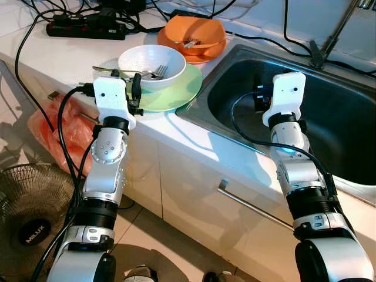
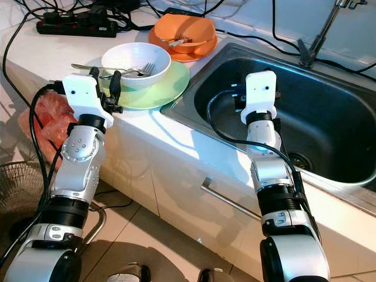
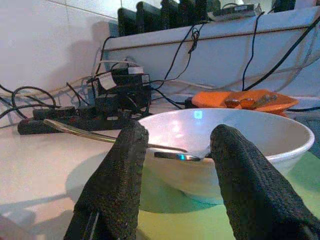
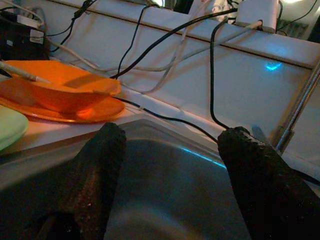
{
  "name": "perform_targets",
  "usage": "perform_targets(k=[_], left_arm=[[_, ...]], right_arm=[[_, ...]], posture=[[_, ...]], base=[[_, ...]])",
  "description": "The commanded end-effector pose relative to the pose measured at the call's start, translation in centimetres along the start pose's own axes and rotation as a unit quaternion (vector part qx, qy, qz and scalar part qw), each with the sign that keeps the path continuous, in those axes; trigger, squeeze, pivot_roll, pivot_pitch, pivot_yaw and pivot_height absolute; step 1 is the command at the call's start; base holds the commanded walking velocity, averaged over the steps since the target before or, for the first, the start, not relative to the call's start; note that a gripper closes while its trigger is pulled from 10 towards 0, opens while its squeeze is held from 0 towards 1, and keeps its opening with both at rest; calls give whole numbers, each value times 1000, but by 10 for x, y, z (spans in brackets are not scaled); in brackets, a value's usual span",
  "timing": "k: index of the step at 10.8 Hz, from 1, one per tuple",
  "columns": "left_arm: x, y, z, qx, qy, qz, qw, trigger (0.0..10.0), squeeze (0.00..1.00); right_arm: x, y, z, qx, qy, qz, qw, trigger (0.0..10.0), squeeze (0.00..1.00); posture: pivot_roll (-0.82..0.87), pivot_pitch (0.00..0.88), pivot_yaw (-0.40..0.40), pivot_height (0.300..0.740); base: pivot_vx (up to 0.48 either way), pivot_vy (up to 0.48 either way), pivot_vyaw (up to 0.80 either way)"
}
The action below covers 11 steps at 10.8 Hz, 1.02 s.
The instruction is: Kitchen organization
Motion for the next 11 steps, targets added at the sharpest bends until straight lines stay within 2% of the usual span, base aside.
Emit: perform_targets(k=[1, 7, 8, 9, 10, 11], left_arm=[[0, 1, 4, 1, -5, -13, 1000, 10000, 0], [-3, 0, 11, 5, -13, -20, 1000, 10000, 0], [-2, 1, 12, 3, -12, -22, 1000, 7647, 0], [-3, 2, 12, 3, -11, -23, 1000, 3569, 0], [-3, 2, 12, 3, -11, -24, 1000, 667, 0], [-3, 2, 12, 2, -11, -24, 1000, 0, 0]], right_arm=[[-1, 5, -2, -9, -4, -3, 1000, 10000, 0], [-1, 5, -2, -9, -3, -2, 1000, 10000, 0], [-1, 7, -2, -9, -3, -4, 1000, 10000, 0], [-1, 7, -2, -9, -3, -5, 1000, 10000, 0], [-1, 7, -2, -8, -2, -5, 1000, 10000, 0], [0, 7, -1, -8, -2, -5, 1000, 10000, 0]], posture=[[67, 89, -55, 740], [67, 89, -55, 740], [59, 90, -58, 740], [58, 88, -59, 740], [58, 88, -59, 740], [60, 84, -62, 740]], base=[[0, 0, 0], [0, 0, 0], [0, 0, 0], [0, 0, 0], [0, 0, 0], [0, 0, 0]])
Point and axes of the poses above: a point about 5 cm out from each wrist's last joint towards the gripper, its own z axis pointing out of the wrist towards the gripper, its own x axis along the axis of the wrist's last joint, y = z × x, the point moved 3 cm from there along z, pointing out of the wrist towards the gripper, and after that the axes turned 5 degrees about -z, right-handed, at the moved point
